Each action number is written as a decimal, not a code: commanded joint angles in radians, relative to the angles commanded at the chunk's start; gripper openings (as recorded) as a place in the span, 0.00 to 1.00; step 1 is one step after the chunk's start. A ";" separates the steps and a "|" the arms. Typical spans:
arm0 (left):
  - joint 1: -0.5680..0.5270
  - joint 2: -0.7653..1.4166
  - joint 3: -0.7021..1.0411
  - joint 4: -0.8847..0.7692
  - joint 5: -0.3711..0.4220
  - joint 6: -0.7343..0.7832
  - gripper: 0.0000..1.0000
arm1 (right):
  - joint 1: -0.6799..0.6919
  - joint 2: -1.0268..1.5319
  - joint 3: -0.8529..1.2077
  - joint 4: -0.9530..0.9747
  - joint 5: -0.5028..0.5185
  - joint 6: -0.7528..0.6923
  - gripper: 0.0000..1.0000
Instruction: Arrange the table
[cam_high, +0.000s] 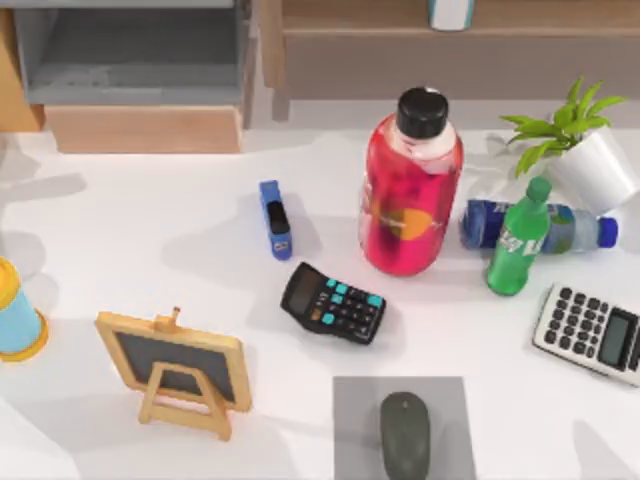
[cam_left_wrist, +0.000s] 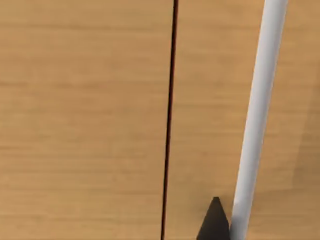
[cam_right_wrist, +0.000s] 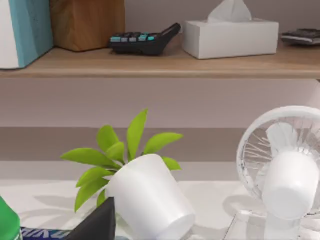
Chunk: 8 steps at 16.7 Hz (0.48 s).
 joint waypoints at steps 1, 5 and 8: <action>0.000 0.000 0.000 0.000 0.000 0.000 1.00 | 0.000 0.000 0.000 0.000 0.000 0.000 1.00; 0.000 0.000 0.000 0.000 0.000 0.000 1.00 | 0.000 0.000 0.000 0.000 0.000 0.000 1.00; 0.000 0.000 0.000 0.000 0.000 0.000 1.00 | 0.000 0.000 0.000 0.000 0.000 0.000 1.00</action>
